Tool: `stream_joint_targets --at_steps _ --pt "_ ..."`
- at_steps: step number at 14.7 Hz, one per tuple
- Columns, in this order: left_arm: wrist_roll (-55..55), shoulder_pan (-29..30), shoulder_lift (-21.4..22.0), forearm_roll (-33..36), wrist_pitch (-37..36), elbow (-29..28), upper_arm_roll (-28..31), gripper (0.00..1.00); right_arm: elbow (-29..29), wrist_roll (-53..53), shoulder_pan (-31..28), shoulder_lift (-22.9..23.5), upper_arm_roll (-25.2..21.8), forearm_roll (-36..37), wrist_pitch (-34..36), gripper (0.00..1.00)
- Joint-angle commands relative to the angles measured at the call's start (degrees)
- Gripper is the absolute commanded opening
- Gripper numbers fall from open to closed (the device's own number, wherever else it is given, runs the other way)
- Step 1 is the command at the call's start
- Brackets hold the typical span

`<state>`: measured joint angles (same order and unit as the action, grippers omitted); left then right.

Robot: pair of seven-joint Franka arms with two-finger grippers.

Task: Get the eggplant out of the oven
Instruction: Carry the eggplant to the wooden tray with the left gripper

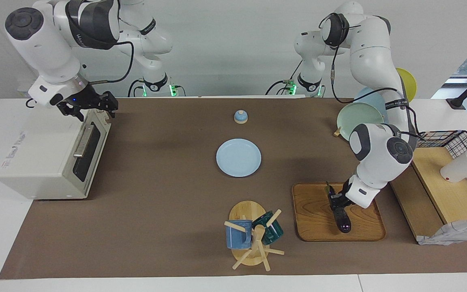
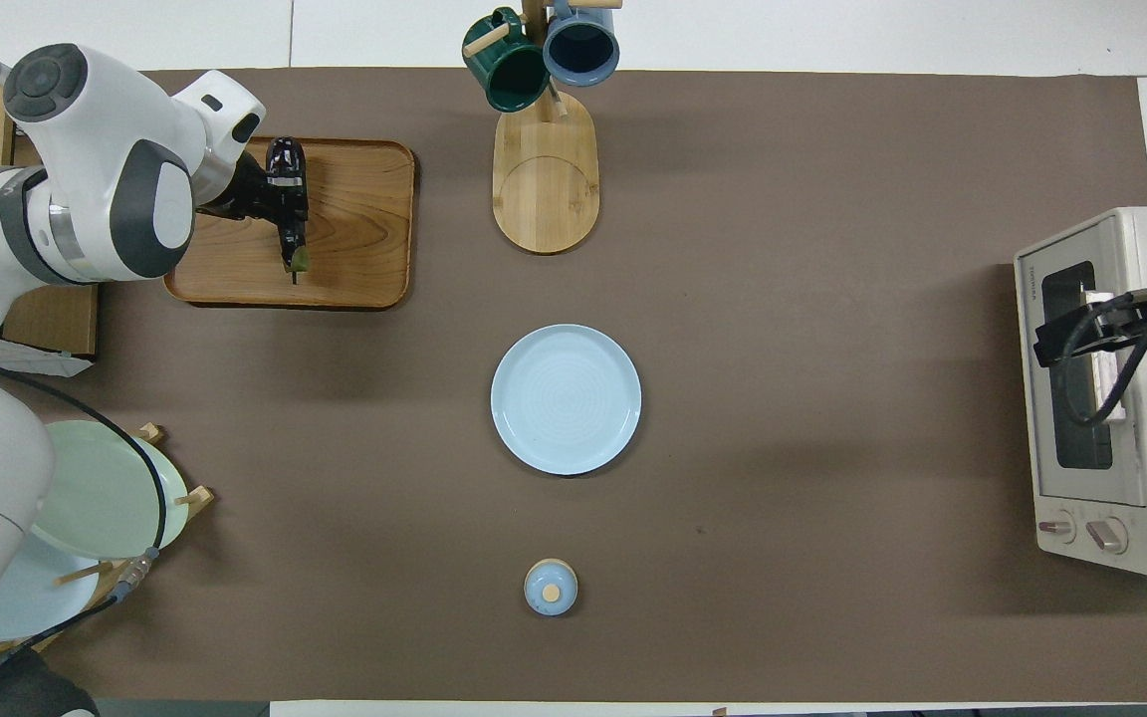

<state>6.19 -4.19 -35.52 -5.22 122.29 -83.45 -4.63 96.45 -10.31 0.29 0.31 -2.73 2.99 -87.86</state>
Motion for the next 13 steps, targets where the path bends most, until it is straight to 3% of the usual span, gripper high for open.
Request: stream_joint_targets --at_steps 1,2,3,7,13 --pt "-2.1 0.1 1.5 0.8 1.2 -2.2 0.2 0.11 1.2 1.6 1.3 -1.4 -0.8 -0.3 -0.1 1.0" --pt "-2.2 0.1 1.5 0.8 1.0 -2.2 0.2 0.93 0.7 1.6 1.6 -1.2 -0.8 -0.4 0.5 1.0" --pt "-2.2 0.2 1.6 0.8 0.5 -1.9 0.2 1.0 0.7 1.5 1.5 -1.0 -0.9 -1.0 0.7 1.0" --pt "-2.2 0.2 3.0 0.9 -3.7 0.3 0.4 1.0 0.7 1.5 0.9 -1.1 -1.0 -1.2 -0.8 1.0" --pt "-1.5 0.2 15.0 0.8 -14.3 0.1 2.7 1.0 -0.4 7.4 0.7 -1.0 -0.8 -3.7 -2.8 1.0"
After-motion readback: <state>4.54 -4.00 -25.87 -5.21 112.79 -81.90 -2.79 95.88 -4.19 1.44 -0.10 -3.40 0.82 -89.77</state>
